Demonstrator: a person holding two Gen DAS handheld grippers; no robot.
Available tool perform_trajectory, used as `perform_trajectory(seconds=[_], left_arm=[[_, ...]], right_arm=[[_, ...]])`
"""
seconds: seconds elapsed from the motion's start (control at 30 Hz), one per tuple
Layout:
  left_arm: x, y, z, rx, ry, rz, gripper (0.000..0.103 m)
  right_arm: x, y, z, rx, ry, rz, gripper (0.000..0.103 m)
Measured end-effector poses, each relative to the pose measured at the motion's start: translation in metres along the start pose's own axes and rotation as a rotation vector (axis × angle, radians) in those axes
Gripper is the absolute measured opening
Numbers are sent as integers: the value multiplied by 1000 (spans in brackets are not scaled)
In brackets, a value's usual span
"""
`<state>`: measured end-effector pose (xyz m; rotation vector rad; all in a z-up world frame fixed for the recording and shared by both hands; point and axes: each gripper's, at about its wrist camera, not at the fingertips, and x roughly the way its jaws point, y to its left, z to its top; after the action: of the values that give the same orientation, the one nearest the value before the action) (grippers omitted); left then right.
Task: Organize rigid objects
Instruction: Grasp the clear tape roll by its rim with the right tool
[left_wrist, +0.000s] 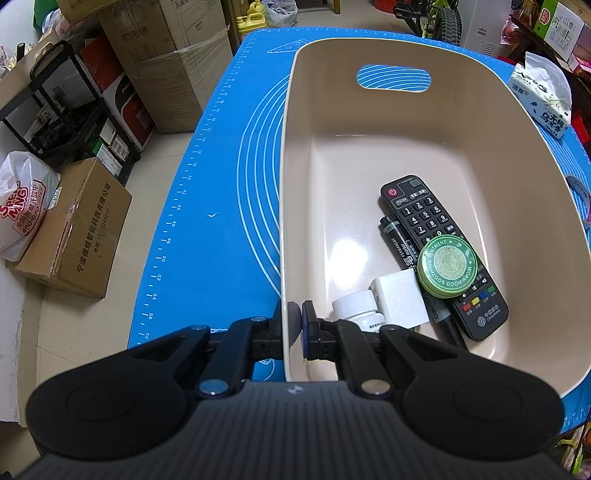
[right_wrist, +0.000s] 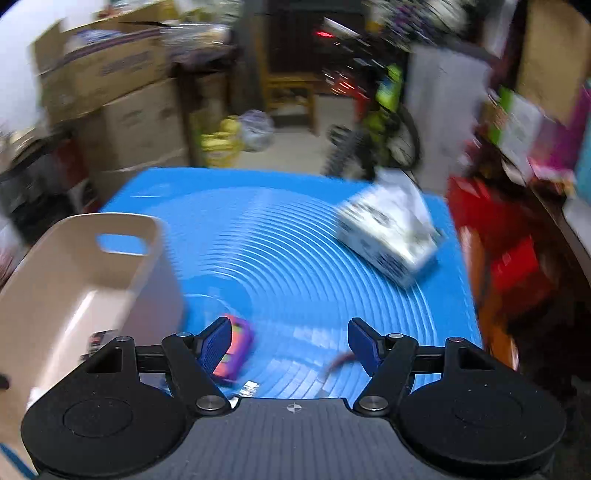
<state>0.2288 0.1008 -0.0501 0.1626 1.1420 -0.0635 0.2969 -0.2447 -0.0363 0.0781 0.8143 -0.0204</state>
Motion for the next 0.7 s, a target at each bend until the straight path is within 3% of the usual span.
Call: perform_trajectory(seconds=[0.17,0.4,0.47,0.63,0.7], left_arm=[[-1,-1,0,1,0,7,9],[-2,-1,0,4,0,12,10],[-2,-3,0,5,0,12,10],[-2,-4,-1,5,0,13,10],[-3,-4,-1,6,-1,14,10]], right_arm=[[41,-22,-20,27,67,-78,75],[86,-36,-51,106,176,-28,72],[88,-38,-55,112,157,-12,71],[87,-31,-56,35,170,-58,45],[86,-32,-56,28,166,-53,24]])
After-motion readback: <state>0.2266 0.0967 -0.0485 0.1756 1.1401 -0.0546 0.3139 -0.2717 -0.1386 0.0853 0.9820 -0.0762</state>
